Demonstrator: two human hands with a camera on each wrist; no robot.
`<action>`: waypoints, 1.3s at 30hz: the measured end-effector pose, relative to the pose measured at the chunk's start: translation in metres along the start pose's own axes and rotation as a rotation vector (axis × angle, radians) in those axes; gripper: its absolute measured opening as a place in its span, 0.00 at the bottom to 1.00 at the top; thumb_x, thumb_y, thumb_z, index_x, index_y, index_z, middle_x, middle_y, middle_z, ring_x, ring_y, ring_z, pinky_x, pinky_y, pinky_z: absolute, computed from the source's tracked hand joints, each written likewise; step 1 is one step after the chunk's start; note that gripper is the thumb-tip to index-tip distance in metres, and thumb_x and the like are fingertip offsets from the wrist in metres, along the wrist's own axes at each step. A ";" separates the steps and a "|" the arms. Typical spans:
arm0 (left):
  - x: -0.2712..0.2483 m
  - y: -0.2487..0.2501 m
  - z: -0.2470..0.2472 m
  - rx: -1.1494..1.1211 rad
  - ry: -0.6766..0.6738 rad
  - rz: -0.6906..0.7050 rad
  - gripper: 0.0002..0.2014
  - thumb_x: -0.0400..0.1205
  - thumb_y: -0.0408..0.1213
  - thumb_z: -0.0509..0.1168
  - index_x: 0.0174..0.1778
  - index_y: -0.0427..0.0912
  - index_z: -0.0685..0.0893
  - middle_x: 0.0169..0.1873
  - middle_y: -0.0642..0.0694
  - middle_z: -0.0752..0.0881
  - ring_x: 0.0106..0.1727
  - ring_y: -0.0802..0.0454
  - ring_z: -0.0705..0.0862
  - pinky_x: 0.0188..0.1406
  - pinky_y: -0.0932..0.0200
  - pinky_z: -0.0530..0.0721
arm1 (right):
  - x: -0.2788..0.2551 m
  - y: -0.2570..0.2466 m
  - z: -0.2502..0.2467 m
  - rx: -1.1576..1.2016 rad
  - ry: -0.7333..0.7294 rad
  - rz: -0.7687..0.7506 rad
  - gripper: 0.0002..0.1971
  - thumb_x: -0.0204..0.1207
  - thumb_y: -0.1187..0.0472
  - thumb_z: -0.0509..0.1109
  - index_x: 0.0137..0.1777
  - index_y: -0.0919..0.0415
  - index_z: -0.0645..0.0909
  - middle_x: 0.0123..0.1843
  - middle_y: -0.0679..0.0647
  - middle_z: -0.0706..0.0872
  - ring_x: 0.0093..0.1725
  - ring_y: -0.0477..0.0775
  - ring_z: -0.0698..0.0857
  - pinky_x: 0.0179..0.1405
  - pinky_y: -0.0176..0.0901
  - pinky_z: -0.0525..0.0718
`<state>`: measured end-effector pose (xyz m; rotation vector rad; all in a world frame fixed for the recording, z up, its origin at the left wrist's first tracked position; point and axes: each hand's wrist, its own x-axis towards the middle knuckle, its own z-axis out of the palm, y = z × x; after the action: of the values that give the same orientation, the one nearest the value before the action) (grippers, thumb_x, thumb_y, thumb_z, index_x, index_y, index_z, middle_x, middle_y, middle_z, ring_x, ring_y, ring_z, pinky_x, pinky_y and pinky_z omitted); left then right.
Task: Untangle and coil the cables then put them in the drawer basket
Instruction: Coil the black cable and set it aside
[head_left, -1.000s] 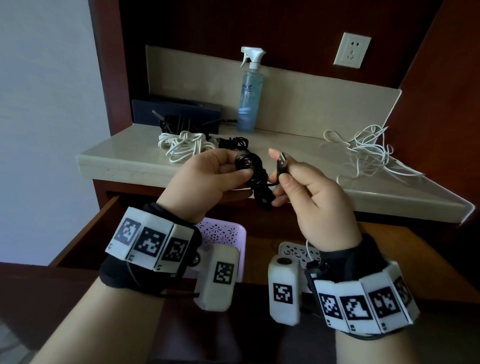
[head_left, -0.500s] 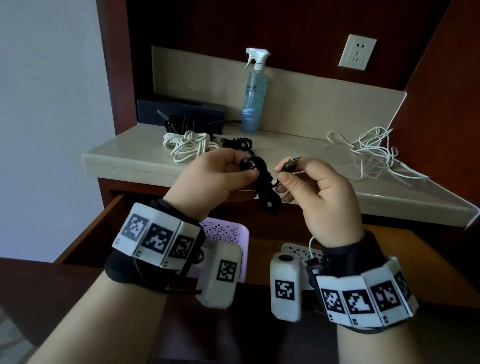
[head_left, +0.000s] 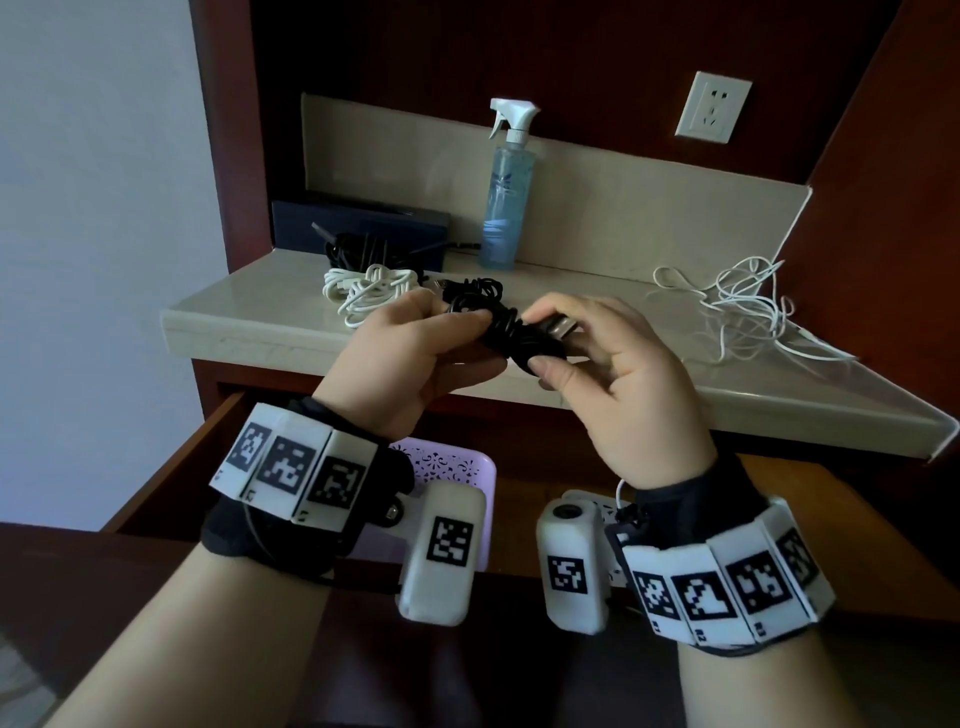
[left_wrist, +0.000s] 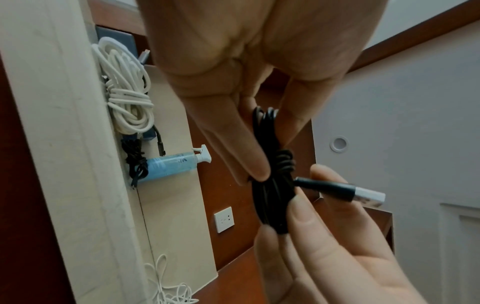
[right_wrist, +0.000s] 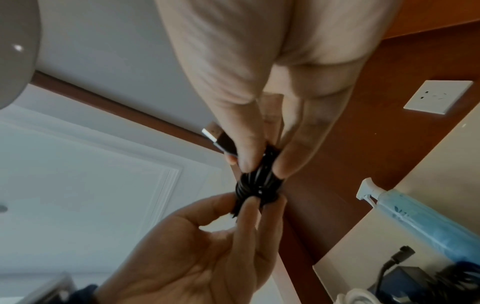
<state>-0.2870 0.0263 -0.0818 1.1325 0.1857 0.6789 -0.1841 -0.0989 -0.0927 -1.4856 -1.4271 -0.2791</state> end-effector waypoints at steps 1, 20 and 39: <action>0.000 0.000 0.001 -0.012 0.003 0.000 0.10 0.81 0.24 0.60 0.35 0.36 0.71 0.27 0.43 0.86 0.30 0.53 0.88 0.31 0.61 0.88 | 0.002 0.000 0.000 0.007 -0.007 0.002 0.15 0.72 0.66 0.68 0.54 0.45 0.80 0.50 0.42 0.76 0.50 0.52 0.83 0.50 0.39 0.84; 0.005 0.019 -0.005 0.485 -0.303 0.091 0.13 0.68 0.41 0.66 0.48 0.45 0.83 0.41 0.48 0.88 0.43 0.49 0.86 0.43 0.58 0.84 | 0.035 -0.012 -0.019 0.038 -0.224 0.061 0.19 0.74 0.72 0.69 0.49 0.42 0.82 0.42 0.49 0.71 0.28 0.46 0.79 0.31 0.34 0.83; 0.024 0.010 -0.012 0.213 -0.102 0.013 0.06 0.83 0.27 0.59 0.42 0.37 0.79 0.32 0.45 0.83 0.25 0.57 0.85 0.27 0.70 0.83 | 0.041 0.017 -0.019 0.560 0.038 0.460 0.12 0.84 0.65 0.55 0.41 0.58 0.76 0.29 0.44 0.85 0.29 0.40 0.79 0.28 0.28 0.76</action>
<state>-0.2777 0.0517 -0.0737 1.3707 0.1666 0.6219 -0.1502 -0.0847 -0.0617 -1.2761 -0.9807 0.3512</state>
